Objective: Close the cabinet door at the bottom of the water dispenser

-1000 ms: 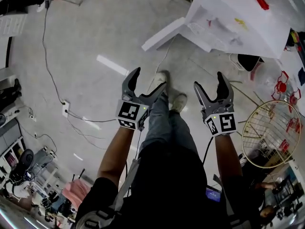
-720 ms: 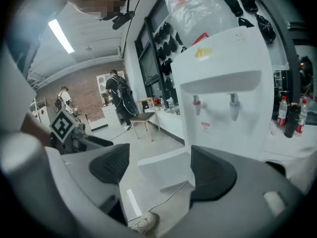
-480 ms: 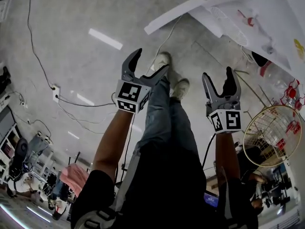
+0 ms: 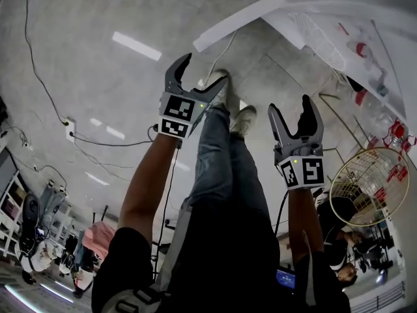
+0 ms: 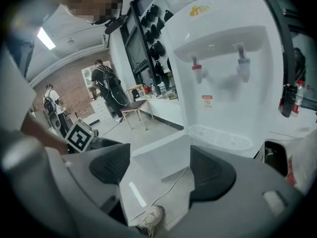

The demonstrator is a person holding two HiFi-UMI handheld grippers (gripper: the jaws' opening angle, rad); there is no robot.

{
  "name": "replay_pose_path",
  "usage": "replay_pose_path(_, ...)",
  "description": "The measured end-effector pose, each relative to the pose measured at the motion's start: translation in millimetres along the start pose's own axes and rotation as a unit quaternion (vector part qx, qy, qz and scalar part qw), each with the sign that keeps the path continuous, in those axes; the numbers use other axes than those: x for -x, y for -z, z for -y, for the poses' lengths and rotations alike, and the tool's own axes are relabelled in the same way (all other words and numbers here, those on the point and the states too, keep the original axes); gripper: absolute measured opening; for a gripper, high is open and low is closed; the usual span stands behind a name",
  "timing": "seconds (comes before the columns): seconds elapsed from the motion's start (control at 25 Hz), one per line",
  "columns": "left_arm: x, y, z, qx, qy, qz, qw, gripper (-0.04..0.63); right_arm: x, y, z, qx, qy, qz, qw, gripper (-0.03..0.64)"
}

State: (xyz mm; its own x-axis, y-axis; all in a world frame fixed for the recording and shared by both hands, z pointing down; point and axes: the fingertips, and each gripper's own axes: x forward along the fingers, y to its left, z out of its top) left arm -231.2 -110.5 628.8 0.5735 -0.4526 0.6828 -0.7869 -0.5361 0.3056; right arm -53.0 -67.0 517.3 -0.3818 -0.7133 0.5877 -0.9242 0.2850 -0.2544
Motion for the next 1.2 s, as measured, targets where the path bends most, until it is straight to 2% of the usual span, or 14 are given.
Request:
replay_pose_path(0.68, -60.4, 22.0, -40.4, -0.03, -0.016, -0.062, 0.9975, 0.446, 0.8, 13.1, 16.9, -0.014, 0.006, -0.021, 1.0, 0.371)
replay_pose_path(1.2, -62.6, 34.9, -22.1, -0.032, -0.017, -0.085, 0.9957, 0.448, 30.4, 32.5, 19.2, -0.038, 0.008, -0.007, 0.999, 0.357)
